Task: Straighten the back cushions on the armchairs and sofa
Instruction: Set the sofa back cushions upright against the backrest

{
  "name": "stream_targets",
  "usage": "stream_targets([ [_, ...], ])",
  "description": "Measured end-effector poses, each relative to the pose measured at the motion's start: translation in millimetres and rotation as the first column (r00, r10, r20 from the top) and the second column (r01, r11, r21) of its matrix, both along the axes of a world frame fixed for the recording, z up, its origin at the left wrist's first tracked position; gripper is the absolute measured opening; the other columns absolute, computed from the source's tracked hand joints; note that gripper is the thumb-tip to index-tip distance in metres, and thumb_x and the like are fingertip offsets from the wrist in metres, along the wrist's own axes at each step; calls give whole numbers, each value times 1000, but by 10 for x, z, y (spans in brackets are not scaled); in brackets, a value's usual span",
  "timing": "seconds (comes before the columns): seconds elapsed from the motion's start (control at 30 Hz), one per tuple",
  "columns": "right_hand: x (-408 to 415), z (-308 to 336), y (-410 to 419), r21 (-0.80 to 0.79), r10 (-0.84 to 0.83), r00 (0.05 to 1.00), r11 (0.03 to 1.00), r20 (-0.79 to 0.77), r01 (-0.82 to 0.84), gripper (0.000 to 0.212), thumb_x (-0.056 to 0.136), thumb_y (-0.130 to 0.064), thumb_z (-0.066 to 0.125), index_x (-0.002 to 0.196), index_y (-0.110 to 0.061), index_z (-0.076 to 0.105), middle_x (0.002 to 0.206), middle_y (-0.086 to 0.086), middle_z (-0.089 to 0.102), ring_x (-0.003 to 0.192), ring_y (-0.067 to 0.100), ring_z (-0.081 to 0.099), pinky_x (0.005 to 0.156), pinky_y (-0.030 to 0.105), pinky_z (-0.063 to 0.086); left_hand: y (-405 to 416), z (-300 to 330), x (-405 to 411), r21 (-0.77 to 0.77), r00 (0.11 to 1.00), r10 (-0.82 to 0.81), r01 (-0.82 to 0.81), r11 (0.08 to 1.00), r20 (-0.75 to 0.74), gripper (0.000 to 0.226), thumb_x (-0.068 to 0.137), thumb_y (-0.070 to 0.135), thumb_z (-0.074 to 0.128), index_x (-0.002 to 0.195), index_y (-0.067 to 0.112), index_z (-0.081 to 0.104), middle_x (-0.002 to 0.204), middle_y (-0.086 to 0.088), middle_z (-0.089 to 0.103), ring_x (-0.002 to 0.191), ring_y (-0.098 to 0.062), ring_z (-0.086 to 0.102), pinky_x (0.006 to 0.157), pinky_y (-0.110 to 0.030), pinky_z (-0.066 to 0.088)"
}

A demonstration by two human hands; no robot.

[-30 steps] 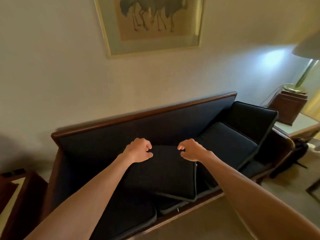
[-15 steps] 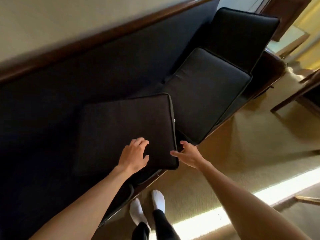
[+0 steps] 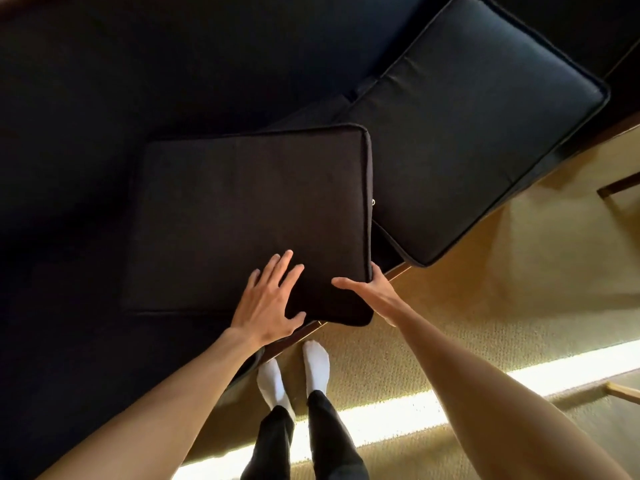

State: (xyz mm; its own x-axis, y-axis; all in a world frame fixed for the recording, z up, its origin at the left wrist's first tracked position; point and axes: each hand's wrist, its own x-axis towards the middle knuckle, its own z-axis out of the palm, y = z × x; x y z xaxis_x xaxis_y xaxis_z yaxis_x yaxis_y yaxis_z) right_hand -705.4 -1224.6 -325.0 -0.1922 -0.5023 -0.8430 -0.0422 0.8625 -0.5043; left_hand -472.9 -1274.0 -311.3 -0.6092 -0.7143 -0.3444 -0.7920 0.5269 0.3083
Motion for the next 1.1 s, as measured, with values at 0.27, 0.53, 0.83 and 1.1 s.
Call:
stream_targets([
  [0.27,61,676,-302,105,122,991,988,-52,-116,121,40,-69,84,139,-13,43,125,3,60,109,23,61,92,42,55,-5,519,301,15,987,46,-45,999,-155,93,73,74,54,150,27,31,161,5,19,149,-15,17,117,-41,30],
  [0.53,484,2085,-939,213,269,963,941,8,-265,84,65,-71,72,124,-14,58,115,12,64,99,33,64,82,46,59,-202,1383,708,-96,943,140,-176,980,-301,108,63,84,61,148,24,35,154,5,36,143,-14,32,116,-37,31],
  [0.83,1388,3389,-1805,1,194,972,981,-132,-196,98,68,-52,81,142,-6,34,126,18,54,91,42,67,51,49,60,-492,2200,1278,-83,784,379,-476,875,-492,123,50,74,79,148,22,26,151,2,36,136,-14,40,108,-36,41],
  [1.1,1607,3651,-2142,-183,562,503,529,-657,-829,65,89,-13,55,148,-20,30,102,12,60,93,32,68,76,45,59,-939,2538,1398,49,619,628,-693,720,-471,115,54,38,89,146,35,19,138,3,44,120,-19,51,91,-41,53],
])
